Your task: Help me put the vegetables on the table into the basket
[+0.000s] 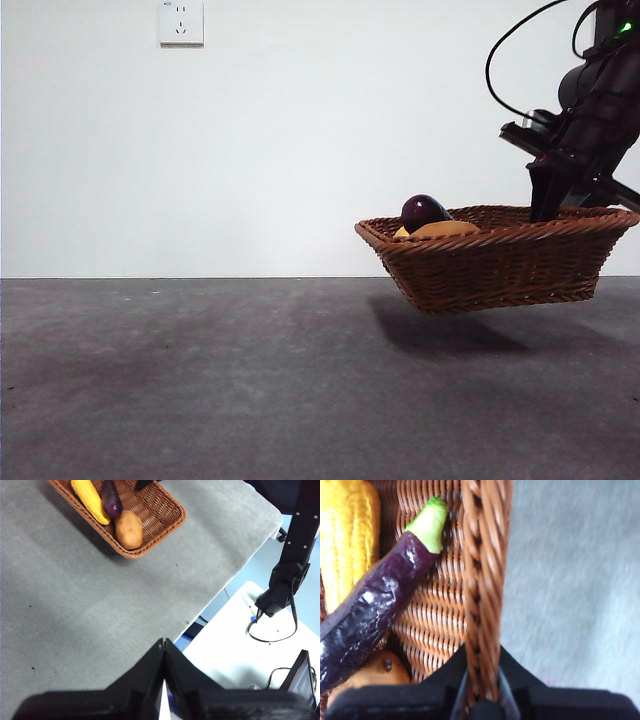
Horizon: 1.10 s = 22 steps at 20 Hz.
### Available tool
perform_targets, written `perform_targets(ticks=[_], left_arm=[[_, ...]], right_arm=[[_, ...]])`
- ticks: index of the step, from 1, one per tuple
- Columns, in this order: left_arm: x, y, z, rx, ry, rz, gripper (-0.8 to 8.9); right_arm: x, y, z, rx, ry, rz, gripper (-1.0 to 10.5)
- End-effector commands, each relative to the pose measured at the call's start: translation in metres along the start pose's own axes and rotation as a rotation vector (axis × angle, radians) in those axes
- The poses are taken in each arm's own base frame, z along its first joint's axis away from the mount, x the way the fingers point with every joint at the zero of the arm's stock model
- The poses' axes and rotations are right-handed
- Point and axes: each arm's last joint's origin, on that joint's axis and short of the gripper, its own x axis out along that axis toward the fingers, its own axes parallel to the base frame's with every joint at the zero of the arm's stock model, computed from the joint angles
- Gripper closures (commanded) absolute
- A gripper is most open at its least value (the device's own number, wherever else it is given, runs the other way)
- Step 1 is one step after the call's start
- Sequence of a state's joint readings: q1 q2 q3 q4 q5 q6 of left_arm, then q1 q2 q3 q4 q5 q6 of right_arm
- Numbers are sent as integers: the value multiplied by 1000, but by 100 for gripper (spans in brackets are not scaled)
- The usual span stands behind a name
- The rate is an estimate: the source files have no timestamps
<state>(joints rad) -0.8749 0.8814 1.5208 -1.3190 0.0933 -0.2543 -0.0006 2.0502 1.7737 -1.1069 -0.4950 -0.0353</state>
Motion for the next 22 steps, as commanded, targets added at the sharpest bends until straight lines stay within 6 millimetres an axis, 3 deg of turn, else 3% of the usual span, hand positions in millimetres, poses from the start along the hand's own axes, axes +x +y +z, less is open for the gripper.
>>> perform_targets(ticks=[1,6,9,11,13,14,16,19,22], left_arm=[[2,0,0,2,3,2,822],[3,0,1,2,8,3,822],[5,0,1,1,13,4,822],[6,0,2,1,16,5,822],[6,0,2,1,16,5,822],[6,0,2,1,16,5,822],[6,0,2,2,16,5,822],[6,0,2,26,16,6,822],[6,1,2,78,12,21,822]], right_arm=[[11,-9,7,-10,35,24,963],[40,-36,9,19,120,16,963],[41,-46,9,36,117,9,957],[40,-48,9,42,115,-2,783],[40,-49,9,51,118,-15,466],[40,-49,8,53,120,-21,398],[38,-47,8,59,126,-21,403],[17,-38,5,79,99,-96,408],[-30,-13,-2,39,2,-150,412]])
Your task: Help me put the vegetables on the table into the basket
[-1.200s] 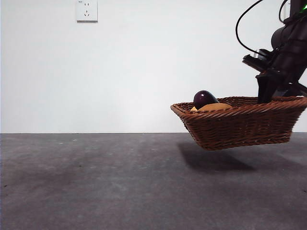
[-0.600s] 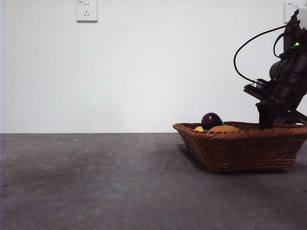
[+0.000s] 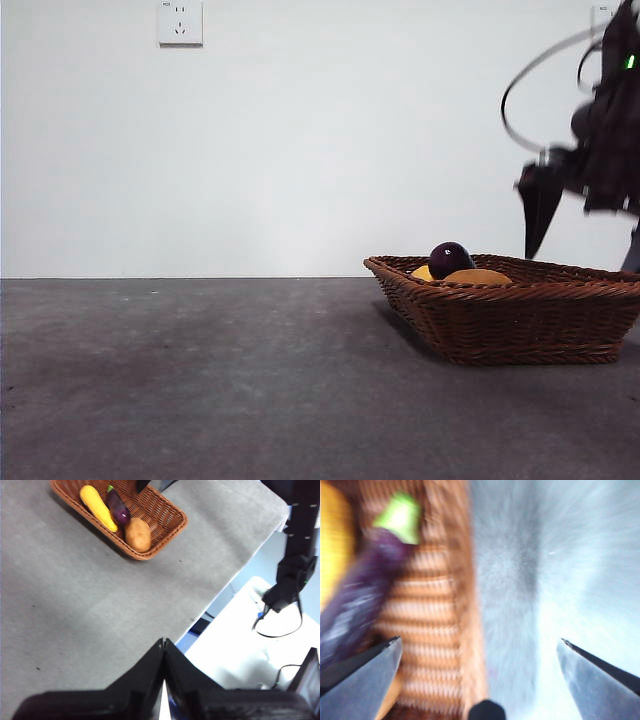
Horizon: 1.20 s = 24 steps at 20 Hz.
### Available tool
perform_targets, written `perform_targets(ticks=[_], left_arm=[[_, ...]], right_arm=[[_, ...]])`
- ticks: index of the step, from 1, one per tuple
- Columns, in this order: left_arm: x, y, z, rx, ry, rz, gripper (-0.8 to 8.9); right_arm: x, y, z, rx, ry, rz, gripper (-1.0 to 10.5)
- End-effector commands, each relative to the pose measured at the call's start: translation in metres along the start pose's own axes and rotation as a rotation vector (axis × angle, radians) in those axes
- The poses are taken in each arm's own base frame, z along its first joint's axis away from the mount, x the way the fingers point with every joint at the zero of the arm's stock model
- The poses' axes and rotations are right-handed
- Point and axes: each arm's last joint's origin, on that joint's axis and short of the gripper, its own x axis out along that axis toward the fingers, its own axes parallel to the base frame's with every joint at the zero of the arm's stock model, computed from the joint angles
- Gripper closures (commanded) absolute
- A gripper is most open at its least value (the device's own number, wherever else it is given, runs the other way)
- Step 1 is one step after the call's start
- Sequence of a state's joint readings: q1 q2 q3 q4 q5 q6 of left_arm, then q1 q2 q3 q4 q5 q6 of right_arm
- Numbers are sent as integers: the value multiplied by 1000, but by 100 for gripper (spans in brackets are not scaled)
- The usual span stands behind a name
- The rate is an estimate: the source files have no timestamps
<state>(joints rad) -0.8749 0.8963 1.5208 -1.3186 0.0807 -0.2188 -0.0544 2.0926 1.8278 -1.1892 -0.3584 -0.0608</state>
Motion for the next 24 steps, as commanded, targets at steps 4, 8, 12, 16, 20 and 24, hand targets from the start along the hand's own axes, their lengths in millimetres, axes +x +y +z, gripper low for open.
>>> perform_targets(ticks=[4,8,12,16,20,24], left_arm=[[2,1,0,134,1,18,822],[9,3,4,188,14,116,823],[26,4,13,237,64,145,822],[41,3,21,254,85,144,822],[47,3,24,273,99,146,822],[46,3,20,271,134,146,821]], right_arm=[[-103,42,-45,-66,-191,-22,523],[-171,70,-100,-113,-339,-56,840],[-221,98,-164,-162,-496,-80,958],[-260,117,-233,-160,-696,-176,958],[-285,124,-300,-158,-882,-210,958],[-294,126,-340,-116,-990,-165,946]])
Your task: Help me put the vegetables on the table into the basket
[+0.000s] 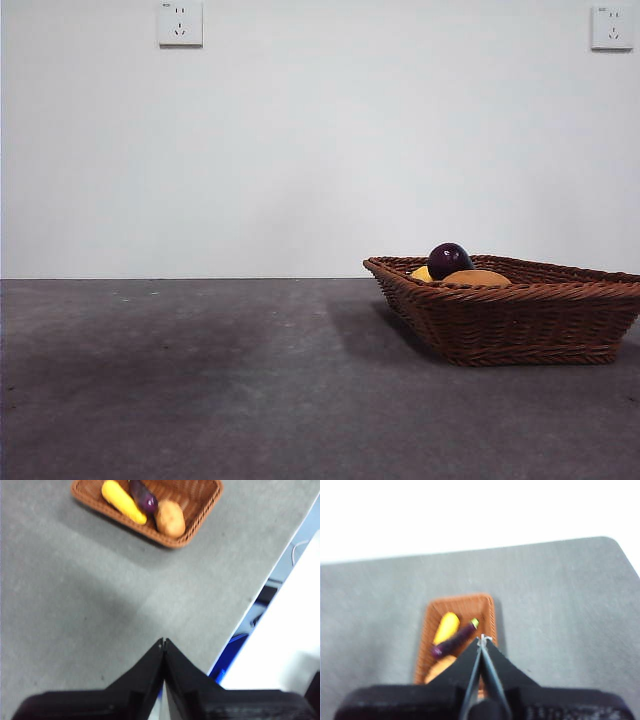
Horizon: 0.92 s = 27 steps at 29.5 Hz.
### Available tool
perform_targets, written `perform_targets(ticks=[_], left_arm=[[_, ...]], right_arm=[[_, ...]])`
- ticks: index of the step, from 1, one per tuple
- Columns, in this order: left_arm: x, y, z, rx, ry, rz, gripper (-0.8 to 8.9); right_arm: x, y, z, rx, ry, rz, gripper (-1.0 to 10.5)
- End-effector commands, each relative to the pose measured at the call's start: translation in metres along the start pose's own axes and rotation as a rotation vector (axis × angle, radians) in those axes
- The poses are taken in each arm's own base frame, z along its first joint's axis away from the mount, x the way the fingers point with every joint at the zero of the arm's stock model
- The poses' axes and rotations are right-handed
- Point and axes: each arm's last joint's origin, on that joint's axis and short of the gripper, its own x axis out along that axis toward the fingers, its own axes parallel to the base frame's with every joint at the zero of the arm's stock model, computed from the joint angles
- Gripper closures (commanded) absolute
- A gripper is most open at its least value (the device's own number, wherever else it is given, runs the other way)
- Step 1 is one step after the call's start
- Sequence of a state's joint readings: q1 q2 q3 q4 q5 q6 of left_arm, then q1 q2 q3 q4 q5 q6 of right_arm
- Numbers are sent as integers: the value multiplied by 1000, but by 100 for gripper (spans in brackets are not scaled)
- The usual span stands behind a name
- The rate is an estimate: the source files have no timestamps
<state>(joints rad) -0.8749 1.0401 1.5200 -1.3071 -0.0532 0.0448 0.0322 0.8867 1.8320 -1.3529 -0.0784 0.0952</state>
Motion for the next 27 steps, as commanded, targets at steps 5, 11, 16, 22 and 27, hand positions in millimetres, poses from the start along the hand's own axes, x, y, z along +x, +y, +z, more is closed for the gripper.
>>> perform_targets(ticks=[5,11,16,22,27], left_arm=[[1,0,-2,11,13,-1,817],[9,0,2,12,37,-2,817],[15,0,5,13,58,-3,817],[19,6,10,15,36,37,817],[18,23,13,-40,-43,117,817]], right_arm=[[-4,0,-4,36,16,-2,946],[14,-1,2,39,62,-7,946],[36,-2,10,44,121,-14,946],[73,-4,18,51,215,-25,946],[110,-6,23,58,308,-35,946]])
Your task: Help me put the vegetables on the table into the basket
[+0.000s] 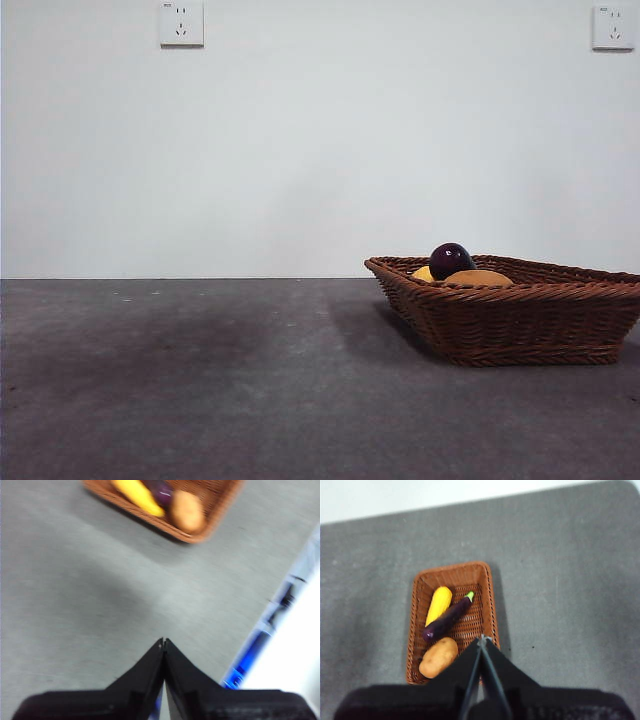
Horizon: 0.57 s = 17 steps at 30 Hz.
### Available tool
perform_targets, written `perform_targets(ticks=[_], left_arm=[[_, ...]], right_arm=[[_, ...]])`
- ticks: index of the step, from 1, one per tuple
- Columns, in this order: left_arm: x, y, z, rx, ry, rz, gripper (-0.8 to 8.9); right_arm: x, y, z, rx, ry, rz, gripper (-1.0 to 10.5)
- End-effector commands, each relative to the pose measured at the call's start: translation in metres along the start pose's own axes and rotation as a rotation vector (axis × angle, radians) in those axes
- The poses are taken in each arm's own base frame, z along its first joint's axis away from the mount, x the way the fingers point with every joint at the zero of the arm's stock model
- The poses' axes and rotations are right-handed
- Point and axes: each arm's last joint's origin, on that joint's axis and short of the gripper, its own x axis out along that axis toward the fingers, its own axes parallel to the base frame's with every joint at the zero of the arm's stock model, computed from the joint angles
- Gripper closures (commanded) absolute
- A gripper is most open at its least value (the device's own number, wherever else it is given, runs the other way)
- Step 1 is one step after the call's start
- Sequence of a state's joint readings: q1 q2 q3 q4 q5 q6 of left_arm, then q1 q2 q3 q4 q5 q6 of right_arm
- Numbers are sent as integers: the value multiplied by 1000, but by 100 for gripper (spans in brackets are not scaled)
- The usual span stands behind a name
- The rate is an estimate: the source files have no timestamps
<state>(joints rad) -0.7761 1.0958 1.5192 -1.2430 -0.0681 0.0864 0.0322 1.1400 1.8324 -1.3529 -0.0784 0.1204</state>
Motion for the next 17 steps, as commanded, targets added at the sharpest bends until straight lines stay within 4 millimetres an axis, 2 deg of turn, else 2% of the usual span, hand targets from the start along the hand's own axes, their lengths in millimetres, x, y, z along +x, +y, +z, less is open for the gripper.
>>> perform_targets(ticks=[1,3,5,7,10,12,14,17], left_arm=[[-1,12,0,-34,-89,59,817],[-1,20,-5,-73,-184,91,817],[7,30,-26,-113,-363,86,817],[26,36,-65,-146,-480,147,817],[67,42,-142,-231,-556,375,817],[90,41,-181,-262,-594,469,817],[103,38,-205,-293,-623,521,817],[114,36,-223,-299,-652,566,817]], right_arm=[[20,-1,5,15,79,-11,946],[35,-1,9,18,116,-15,946],[57,-3,15,23,175,-23,946],[80,-4,19,28,232,-31,946],[112,-6,23,34,311,-41,946],[128,-7,25,37,352,-46,946],[141,-8,25,40,385,-50,946],[154,-9,25,42,417,-54,946]])
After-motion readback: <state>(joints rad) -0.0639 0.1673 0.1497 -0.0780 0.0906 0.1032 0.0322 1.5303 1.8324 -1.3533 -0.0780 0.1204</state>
